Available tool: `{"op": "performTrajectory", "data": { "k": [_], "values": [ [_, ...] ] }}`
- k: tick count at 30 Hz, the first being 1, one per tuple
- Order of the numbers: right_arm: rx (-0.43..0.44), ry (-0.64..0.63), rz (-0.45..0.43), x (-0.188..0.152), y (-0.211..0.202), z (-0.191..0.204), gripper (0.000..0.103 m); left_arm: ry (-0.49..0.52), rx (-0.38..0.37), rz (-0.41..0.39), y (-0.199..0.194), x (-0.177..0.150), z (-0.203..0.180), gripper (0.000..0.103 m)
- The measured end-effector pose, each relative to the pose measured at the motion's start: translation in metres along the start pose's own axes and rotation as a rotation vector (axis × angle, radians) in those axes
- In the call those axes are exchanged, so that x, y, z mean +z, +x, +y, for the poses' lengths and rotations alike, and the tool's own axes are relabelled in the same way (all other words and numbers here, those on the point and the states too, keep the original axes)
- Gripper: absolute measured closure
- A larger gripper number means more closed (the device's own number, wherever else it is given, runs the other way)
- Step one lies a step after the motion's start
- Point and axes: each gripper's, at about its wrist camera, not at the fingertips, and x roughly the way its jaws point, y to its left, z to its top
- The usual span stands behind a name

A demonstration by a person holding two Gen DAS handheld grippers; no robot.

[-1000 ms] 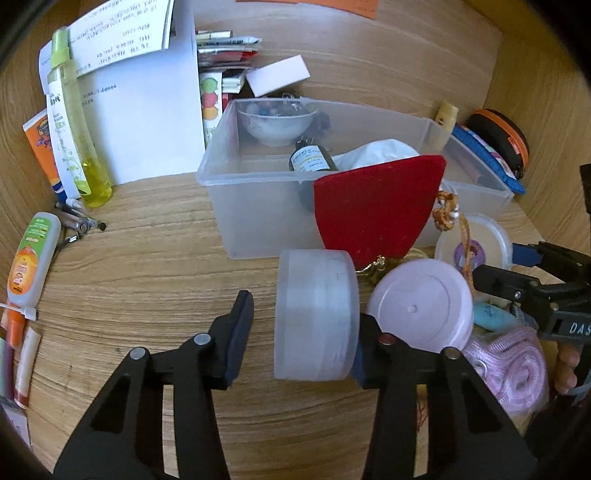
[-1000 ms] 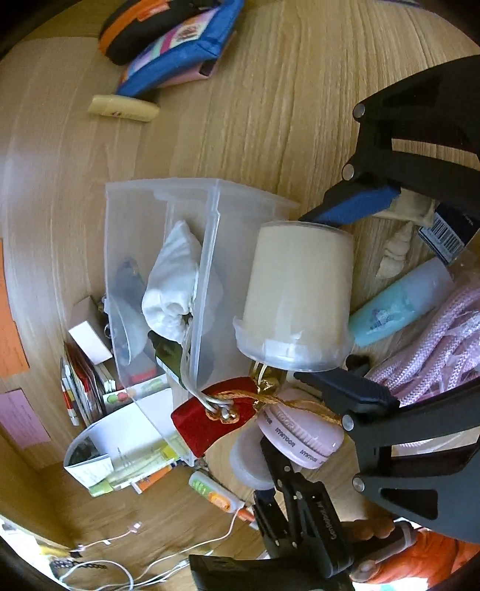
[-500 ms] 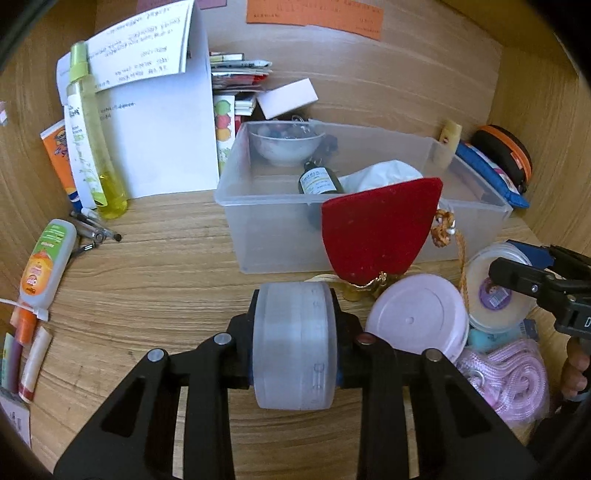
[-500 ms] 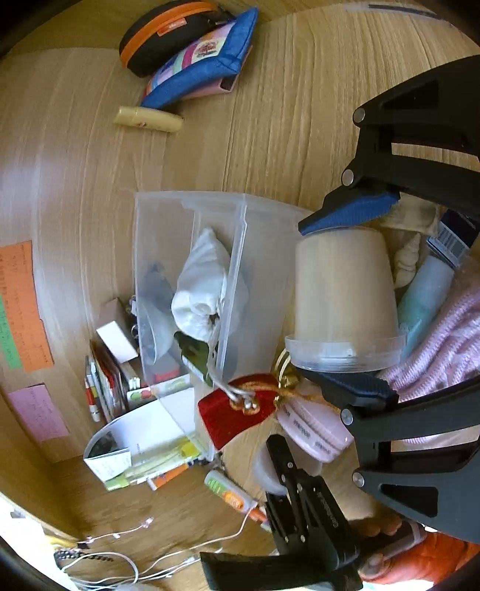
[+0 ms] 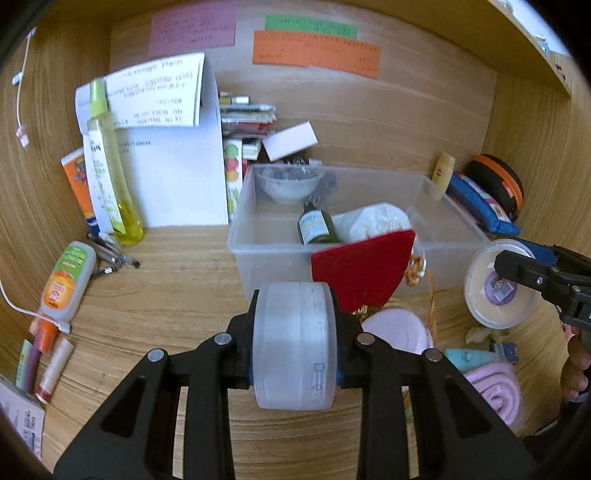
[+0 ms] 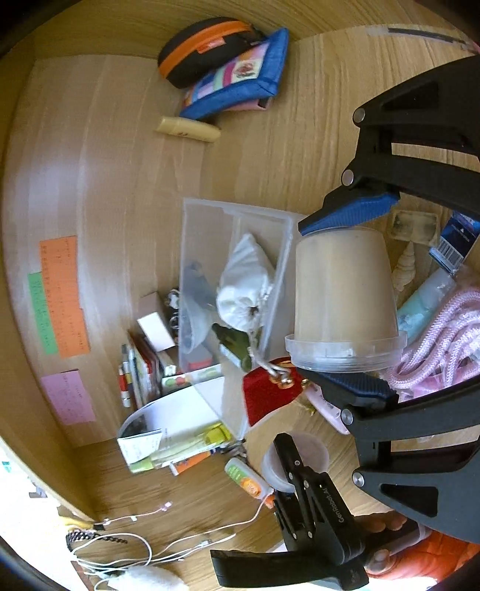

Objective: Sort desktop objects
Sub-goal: 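Carry the clear container and cream jar over the clear plastic box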

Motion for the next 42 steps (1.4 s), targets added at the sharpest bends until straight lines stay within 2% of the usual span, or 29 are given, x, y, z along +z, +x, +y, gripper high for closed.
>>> {"op": "performTrajectory", "data": {
  "k": [8, 21, 31, 42],
  "values": [
    [0.027, 0.0, -0.051, 0.02, -0.009, -0.002, 0.039, -0.003, 0.006, -0.057, -0.015, 0.015, 0.0, 0.074],
    [0.005, -0.046, -0.114, 0.054, -0.013, -0.004, 0.039, -0.039, -0.03, -0.116, -0.024, 0.047, 0.012, 0.074],
    [0.007, -0.046, -0.108, 0.081, 0.012, -0.008, 0.039, -0.008, -0.049, -0.112, -0.01, 0.076, 0.009, 0.074],
    [0.019, -0.051, -0.084, 0.105, 0.04, -0.007, 0.039, 0.015, -0.092, -0.075, 0.023, 0.104, -0.002, 0.074]
  ]
}}
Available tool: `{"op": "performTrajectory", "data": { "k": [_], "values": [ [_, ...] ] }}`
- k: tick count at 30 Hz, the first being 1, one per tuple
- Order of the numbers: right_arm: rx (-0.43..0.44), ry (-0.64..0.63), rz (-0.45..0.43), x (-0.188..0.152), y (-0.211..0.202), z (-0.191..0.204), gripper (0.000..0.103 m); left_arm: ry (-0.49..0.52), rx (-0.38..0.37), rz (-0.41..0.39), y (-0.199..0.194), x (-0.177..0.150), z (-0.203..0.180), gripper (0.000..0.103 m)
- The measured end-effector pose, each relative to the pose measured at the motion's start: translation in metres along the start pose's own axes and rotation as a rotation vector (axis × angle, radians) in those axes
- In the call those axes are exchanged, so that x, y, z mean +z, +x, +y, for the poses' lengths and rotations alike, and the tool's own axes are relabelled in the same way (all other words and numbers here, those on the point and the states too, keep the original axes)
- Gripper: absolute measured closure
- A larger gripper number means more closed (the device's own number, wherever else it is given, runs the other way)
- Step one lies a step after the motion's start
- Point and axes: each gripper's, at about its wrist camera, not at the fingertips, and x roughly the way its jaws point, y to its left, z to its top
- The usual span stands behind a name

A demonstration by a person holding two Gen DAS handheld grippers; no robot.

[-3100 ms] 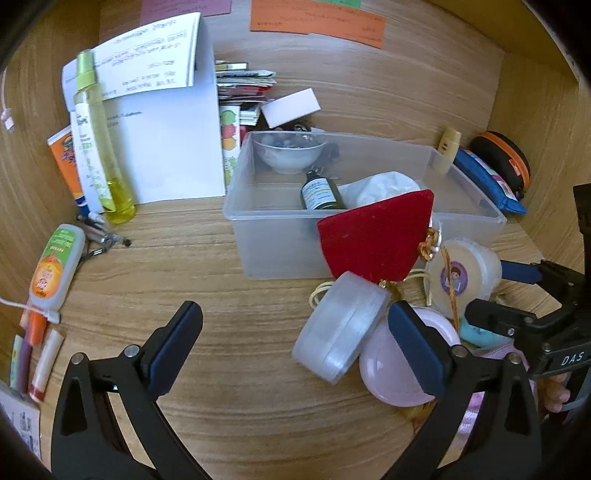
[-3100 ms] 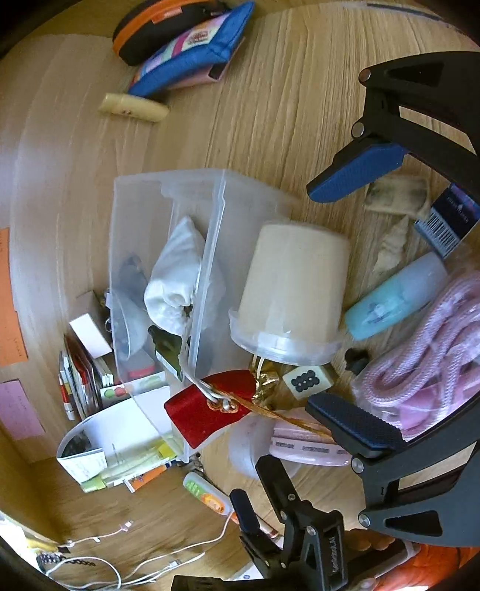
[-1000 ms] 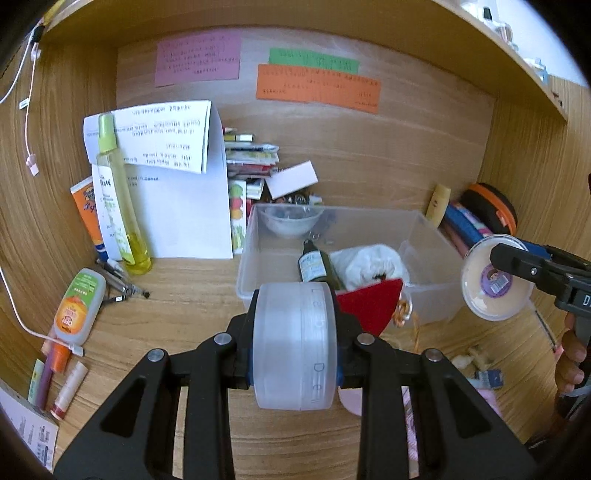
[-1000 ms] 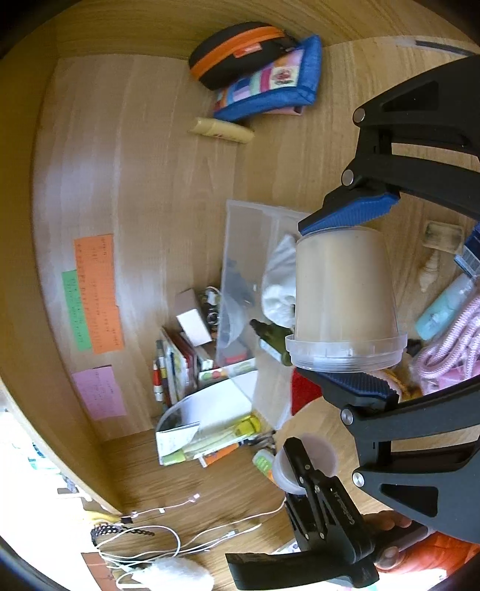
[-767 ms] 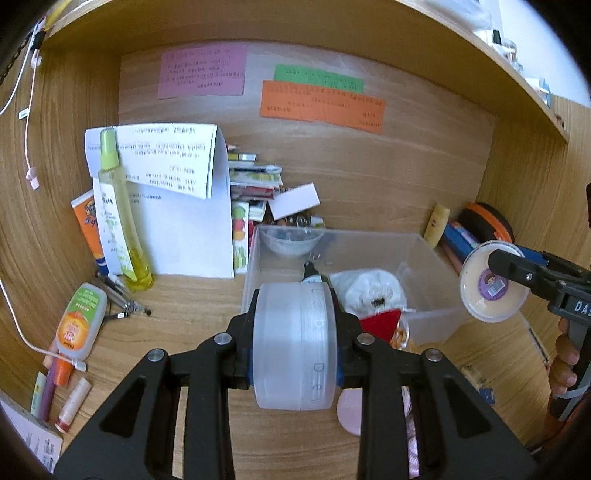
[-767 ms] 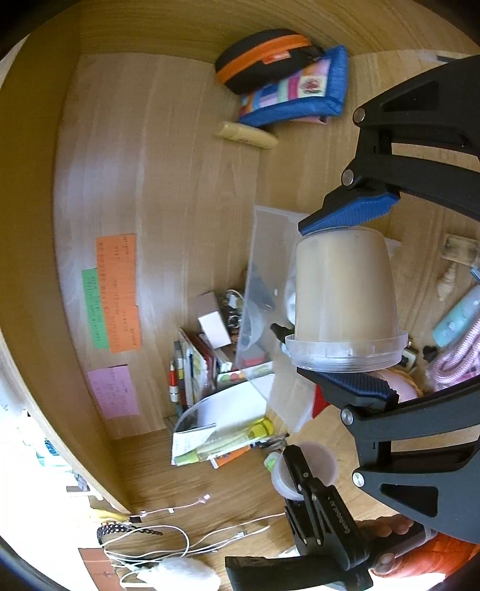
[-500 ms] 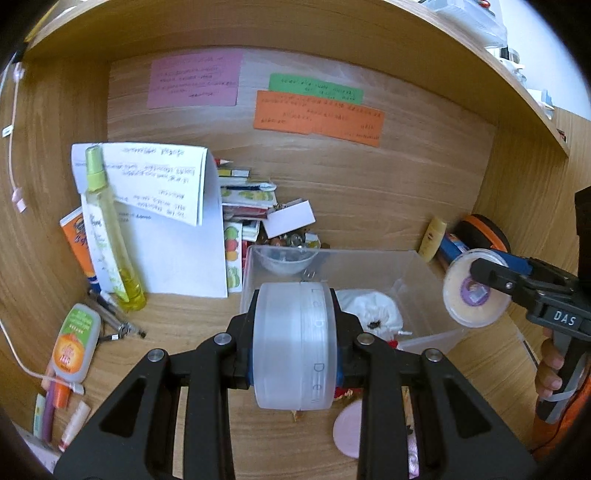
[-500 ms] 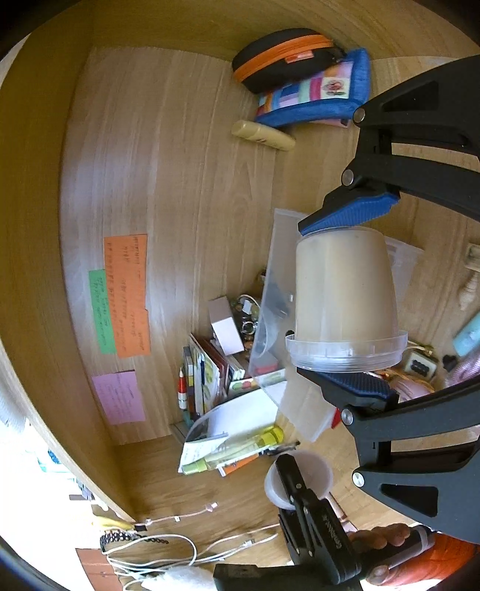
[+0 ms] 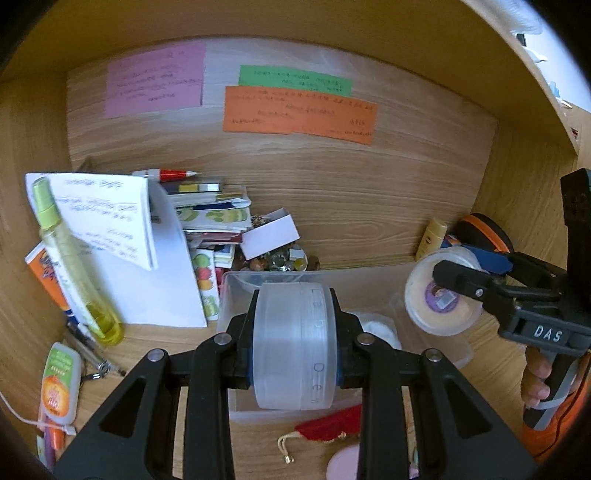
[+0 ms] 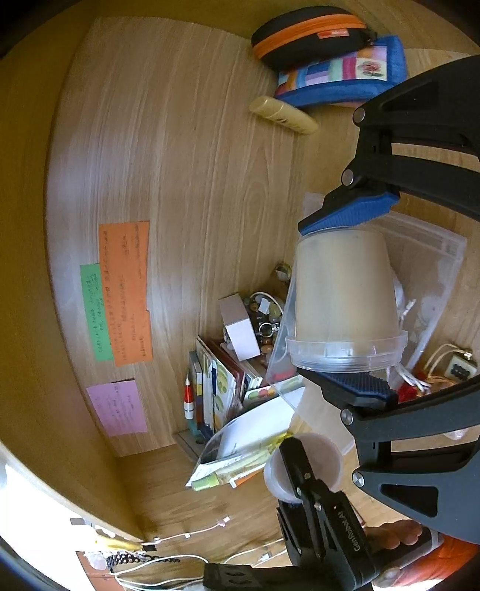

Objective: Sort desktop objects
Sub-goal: 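Carry the clear container and cream jar over the clear plastic box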

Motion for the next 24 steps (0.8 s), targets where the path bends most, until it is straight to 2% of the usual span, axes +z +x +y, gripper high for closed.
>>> {"op": "performTrajectory", "data": {
  "k": [10, 14, 18, 24],
  "values": [
    [-0.035, -0.008, 0.044, 0.008, 0.033, 0.005, 0.039, 0.031, -0.002, 0.059, 0.038, 0.013, -0.005, 0.074],
    [-0.056, 0.002, 0.079, 0.005, 0.053, 0.0, 0.039, 0.043, 0.009, 0.091, 0.053, 0.014, -0.005, 0.074],
    [-0.035, 0.013, 0.13, -0.001, 0.069, -0.004, 0.039, 0.041, 0.007, 0.129, 0.071, 0.014, -0.005, 0.074],
    [-0.077, -0.017, 0.155, -0.003, 0.081, -0.002, 0.039, 0.056, 0.011, 0.179, 0.093, 0.011, -0.008, 0.074]
  ]
}}
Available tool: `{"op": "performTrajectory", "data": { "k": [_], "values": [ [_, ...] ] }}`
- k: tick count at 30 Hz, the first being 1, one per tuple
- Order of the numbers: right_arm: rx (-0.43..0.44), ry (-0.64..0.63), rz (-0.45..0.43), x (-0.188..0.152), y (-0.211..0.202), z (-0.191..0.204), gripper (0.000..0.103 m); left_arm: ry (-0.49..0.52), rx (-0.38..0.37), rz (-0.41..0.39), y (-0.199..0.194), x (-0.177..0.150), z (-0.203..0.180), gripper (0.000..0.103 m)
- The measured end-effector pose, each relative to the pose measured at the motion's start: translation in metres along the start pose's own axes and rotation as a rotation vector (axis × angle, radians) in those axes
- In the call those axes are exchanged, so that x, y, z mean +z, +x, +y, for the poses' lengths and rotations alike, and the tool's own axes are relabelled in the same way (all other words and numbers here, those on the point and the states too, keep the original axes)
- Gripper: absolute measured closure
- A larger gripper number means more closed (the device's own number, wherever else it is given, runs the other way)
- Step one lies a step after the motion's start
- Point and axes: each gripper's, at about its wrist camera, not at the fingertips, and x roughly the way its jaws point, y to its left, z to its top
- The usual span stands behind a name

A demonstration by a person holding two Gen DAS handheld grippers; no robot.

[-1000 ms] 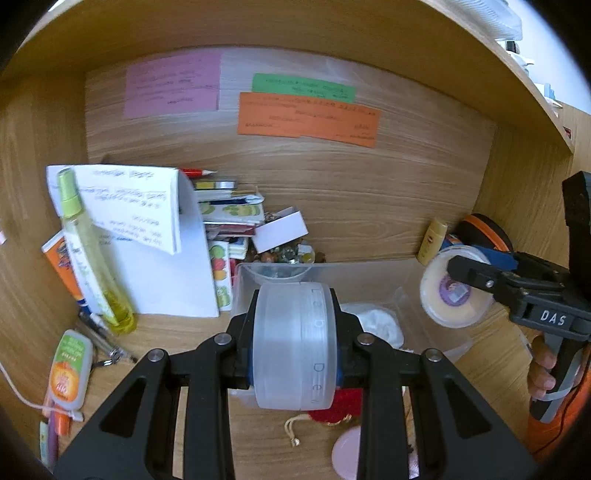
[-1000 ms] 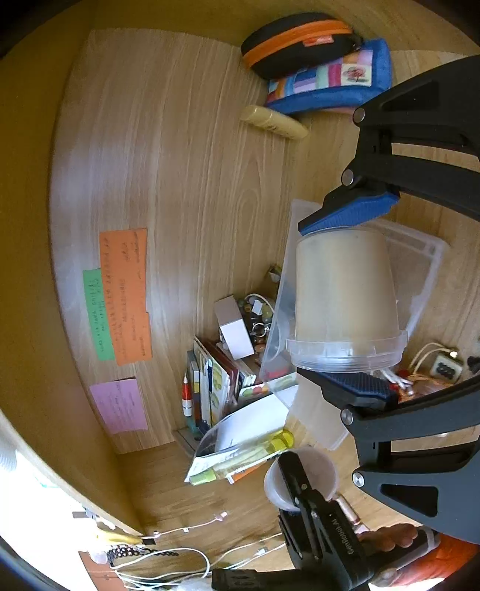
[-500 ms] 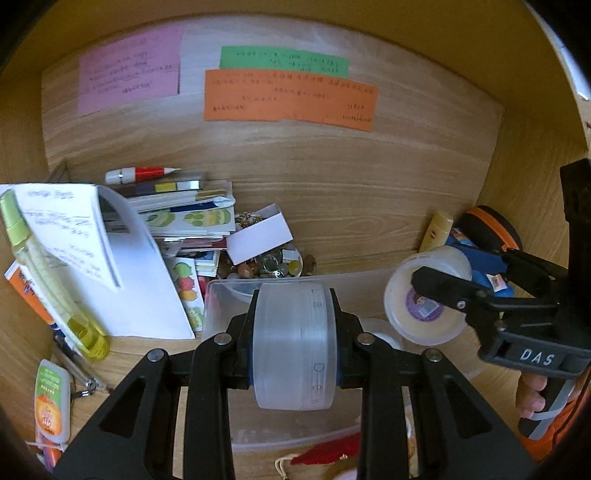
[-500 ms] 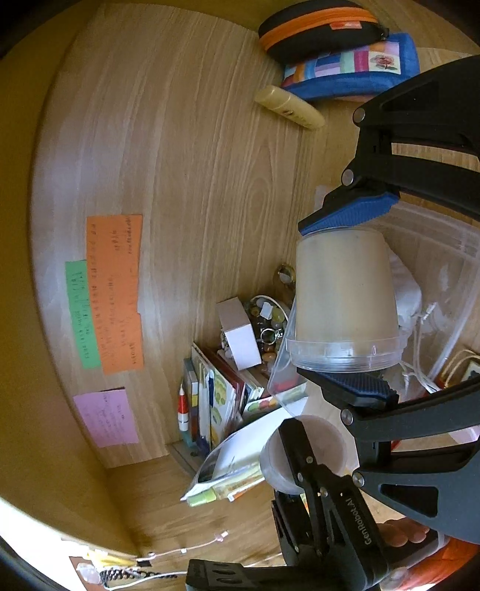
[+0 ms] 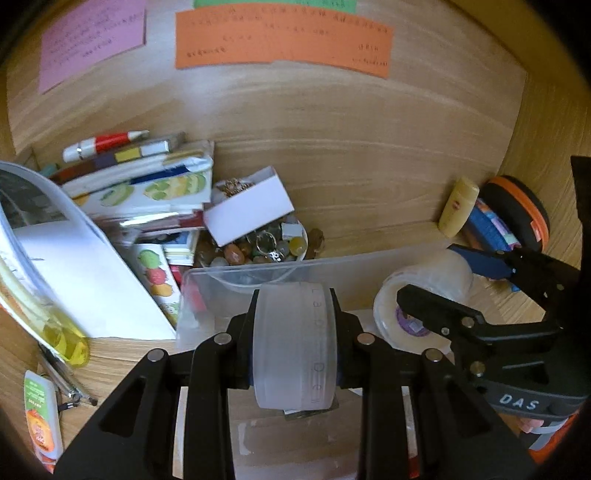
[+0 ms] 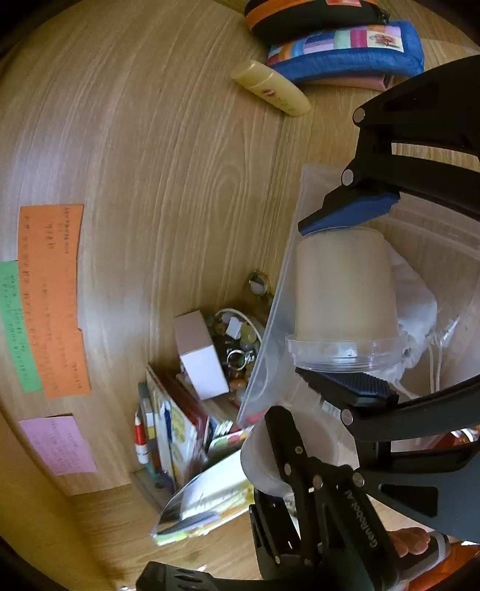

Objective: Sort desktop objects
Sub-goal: 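Carry the clear container and cream jar over the clear plastic box, then open both grippers to drop the container and jar into the box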

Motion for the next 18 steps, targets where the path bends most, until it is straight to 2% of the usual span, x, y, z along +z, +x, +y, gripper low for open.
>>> {"op": "performTrajectory", "data": {
  "k": [8, 14, 18],
  "values": [
    [0.002, -0.002, 0.045, -0.002, 0.013, -0.005, 0.039, 0.016, 0.014, 0.061, 0.026, -0.002, 0.002, 0.074],
    [-0.053, -0.055, 0.056, -0.007, 0.017, 0.003, 0.04, 0.034, 0.02, 0.063, 0.028, 0.0, -0.001, 0.074],
    [-0.042, -0.047, 0.068, -0.008, 0.017, 0.0, 0.04, 0.034, 0.022, 0.099, 0.035, -0.001, -0.001, 0.074]
  ]
}}
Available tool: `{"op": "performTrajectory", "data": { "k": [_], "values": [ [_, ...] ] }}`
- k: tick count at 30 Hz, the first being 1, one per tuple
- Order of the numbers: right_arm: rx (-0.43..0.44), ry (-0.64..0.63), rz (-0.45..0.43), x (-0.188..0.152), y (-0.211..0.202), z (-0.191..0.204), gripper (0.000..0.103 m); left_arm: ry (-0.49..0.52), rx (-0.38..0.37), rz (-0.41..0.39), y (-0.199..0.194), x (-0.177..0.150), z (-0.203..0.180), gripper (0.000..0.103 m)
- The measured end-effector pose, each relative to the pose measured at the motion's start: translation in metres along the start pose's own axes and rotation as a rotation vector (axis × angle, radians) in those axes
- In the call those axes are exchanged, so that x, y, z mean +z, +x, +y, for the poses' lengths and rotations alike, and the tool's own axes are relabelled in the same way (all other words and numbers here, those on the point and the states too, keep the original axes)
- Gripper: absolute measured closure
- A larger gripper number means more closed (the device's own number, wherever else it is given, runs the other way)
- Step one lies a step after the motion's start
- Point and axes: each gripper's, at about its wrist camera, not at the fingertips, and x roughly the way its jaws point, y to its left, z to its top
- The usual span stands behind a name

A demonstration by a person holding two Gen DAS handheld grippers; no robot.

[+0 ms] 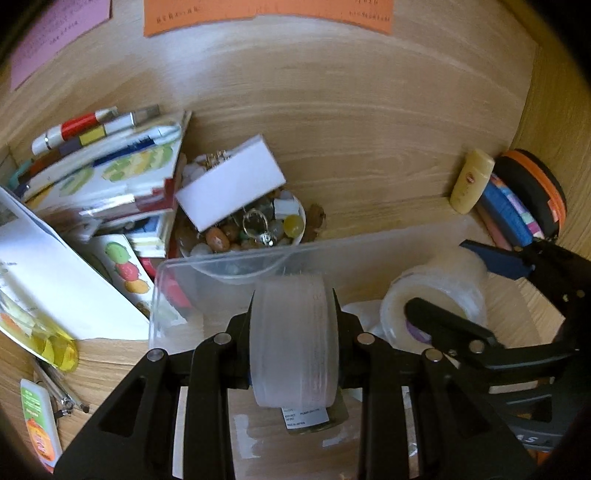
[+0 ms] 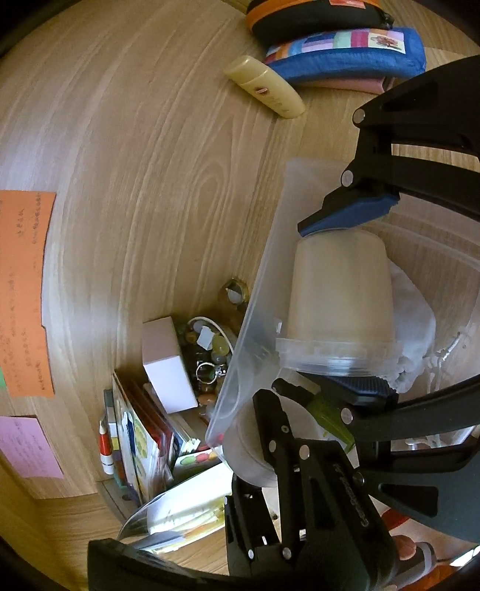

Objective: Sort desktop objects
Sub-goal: 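Open both grippers to drop the container and jar into the box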

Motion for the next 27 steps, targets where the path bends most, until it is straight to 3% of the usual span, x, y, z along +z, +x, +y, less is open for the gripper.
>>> {"op": "performTrajectory", "data": {
  "k": [9, 18, 20, 27],
  "values": [
    [0.013, 0.0, 0.019, -0.003, -0.001, -0.002, 0.039, -0.026, -0.001, 0.027, 0.005, -0.003, 0.007, 0.069],
    [0.003, 0.005, -0.003, -0.004, -0.008, -0.004, 0.028, -0.016, 0.02, 0.017, -0.003, -0.006, 0.004, 0.064],
    [-0.021, -0.003, -0.018, -0.004, -0.011, -0.003, 0.022, -0.016, 0.023, 0.004, -0.008, -0.007, 0.004, 0.056],
    [-0.005, -0.003, -0.07, -0.001, -0.03, -0.003, 0.02, -0.006, 0.047, -0.054, -0.033, -0.006, 0.002, 0.04]
  ]
}}
